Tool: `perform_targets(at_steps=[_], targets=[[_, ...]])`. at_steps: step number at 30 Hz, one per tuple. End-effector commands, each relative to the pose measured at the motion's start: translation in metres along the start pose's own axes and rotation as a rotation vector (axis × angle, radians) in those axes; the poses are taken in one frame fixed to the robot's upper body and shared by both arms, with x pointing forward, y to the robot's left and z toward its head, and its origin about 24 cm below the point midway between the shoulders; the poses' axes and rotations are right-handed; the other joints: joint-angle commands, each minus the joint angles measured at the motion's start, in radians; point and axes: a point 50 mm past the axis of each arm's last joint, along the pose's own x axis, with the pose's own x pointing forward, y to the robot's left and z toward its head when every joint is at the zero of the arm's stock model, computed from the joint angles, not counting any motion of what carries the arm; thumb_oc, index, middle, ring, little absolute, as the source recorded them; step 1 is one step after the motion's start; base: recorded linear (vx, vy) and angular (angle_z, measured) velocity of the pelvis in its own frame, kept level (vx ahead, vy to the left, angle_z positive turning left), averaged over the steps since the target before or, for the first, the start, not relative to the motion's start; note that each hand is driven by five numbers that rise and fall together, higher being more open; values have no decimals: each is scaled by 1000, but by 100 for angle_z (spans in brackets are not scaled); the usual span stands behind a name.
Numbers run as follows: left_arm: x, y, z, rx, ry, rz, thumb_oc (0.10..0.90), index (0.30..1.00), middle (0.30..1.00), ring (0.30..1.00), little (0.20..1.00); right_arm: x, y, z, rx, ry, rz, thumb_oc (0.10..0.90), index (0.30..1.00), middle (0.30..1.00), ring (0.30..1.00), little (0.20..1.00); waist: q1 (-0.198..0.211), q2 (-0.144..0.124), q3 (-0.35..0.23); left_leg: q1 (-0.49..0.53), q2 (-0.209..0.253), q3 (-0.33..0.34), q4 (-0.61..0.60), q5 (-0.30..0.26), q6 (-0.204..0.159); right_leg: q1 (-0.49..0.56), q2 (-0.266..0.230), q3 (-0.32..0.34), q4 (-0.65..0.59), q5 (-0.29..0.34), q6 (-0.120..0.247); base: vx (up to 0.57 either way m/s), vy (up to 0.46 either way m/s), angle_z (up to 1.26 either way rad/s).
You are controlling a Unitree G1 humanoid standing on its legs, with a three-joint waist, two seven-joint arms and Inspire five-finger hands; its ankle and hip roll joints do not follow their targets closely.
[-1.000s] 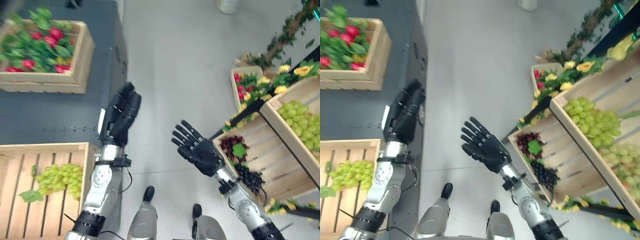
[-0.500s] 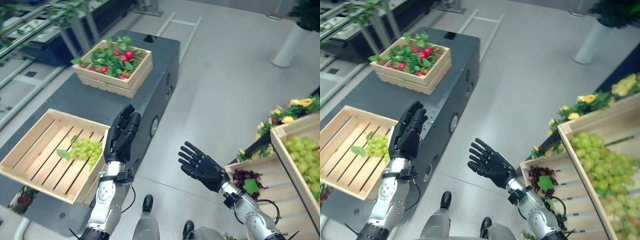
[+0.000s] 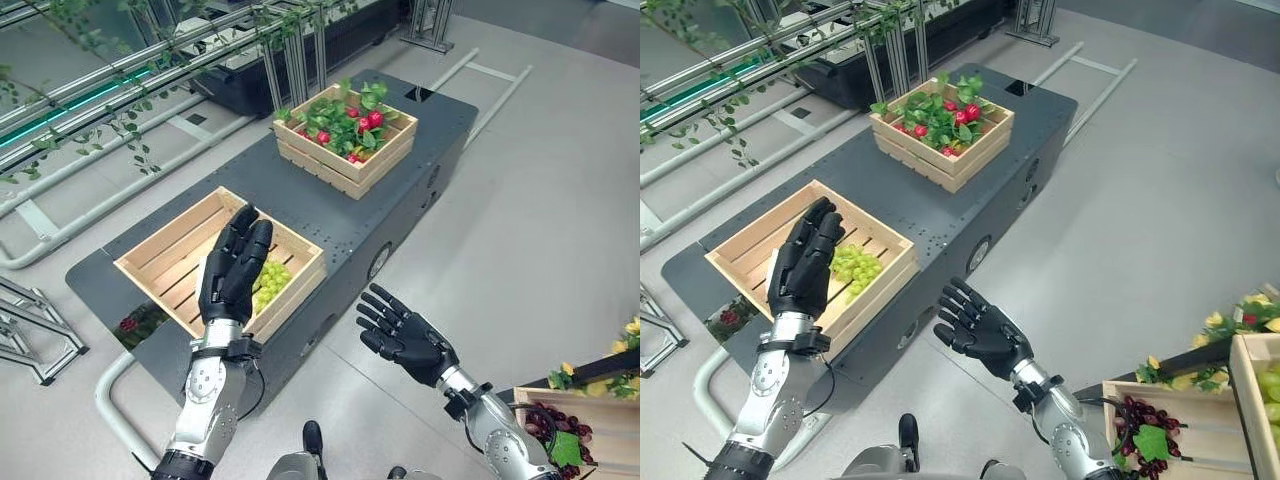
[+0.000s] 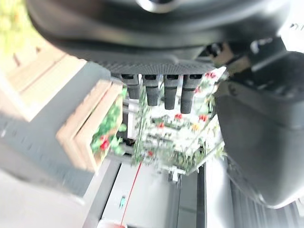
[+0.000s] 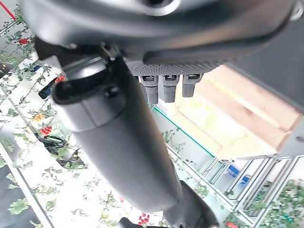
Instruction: Pick up the fruits from the basket on one side to the basket on the other side
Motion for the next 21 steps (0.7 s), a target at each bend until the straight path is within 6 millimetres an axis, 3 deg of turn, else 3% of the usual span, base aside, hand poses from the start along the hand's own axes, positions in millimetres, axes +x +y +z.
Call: perform_targets(at_steps=[1, 3, 7, 10, 11, 14, 16, 19, 21], targets=[[13, -13, 42, 40, -249, -103, 800, 900, 900, 900, 900, 1, 13, 25, -7, -194, 98, 800, 900, 900, 900, 900, 3, -23, -88, 34, 47, -56, -22, -69, -94, -25, -28, -20, -92, 151, -4, 75, 241, 10], [13, -12, 44, 52, -250, -106, 800, 900, 900, 900, 900, 1, 14, 24, 21, -216, 112, 800, 900, 900, 900, 900, 10, -28, -89, 32, 21, -59, -18, -78, -65, -41, -58, -19, -82, 178, 15, 83, 321, 10], [16, -15, 48, 73, -258, -113, 800, 900, 900, 900, 900, 4, 18, 25, 23, -232, 153, 800, 900, 900, 900, 900, 22, -28, -85, 36, -2, -67, -12, -97, -45, -55, -92, -14, -49, 194, 27, 76, 263, 6], [21, -17, 46, 79, -239, -114, 800, 900, 900, 900, 900, 11, 21, 30, 20, -269, 172, 800, 900, 900, 900, 900, 39, -28, -75, 24, -26, -77, 12, -116, -16, -88, -135, -1, 61, 235, 33, 49, 336, 17], [22, -18, 47, 82, -239, -119, 800, 900, 900, 900, 900, 13, 23, 31, 21, -281, 183, 800, 900, 900, 900, 900, 41, -26, -67, 17, -36, -89, 25, -125, -1, -119, -147, 17, 155, 251, 34, 13, 245, 36], [24, -18, 48, 104, -243, -124, 800, 900, 900, 900, 900, 14, 27, 29, 14, -276, 215, 800, 900, 900, 900, 900, 39, -26, -50, 8, -49, -113, 59, -143, 17, -174, -147, 56, 273, 258, 23, 14, 182, 38], [24, -17, 49, 109, -240, -117, 800, 900, 900, 900, 900, 14, 28, 28, 12, -264, 233, 800, 900, 900, 900, 900, 36, -26, -45, 8, -54, -130, 69, -146, 20, -186, -124, 85, 276, 247, 15, 39, 61, 48], [24, -18, 45, 107, -225, -113, 800, 900, 900, 900, 900, 10, 28, 25, 3, -248, 264, 800, 900, 900, 900, 900, 21, -36, -45, 4, -70, -194, 81, -141, 20, -186, -70, 165, 147, 241, 1, 95, -31, 56], [24, -27, 38, 128, -212, -154, 800, 900, 900, 900, 900, 11, 28, 27, -5, -249, 293, 800, 900, 900, 900, 900, -1, -57, -43, 7, -99, -239, 91, -165, 28, -211, -42, 285, -13, 301, 25, 165, -138, 80]])
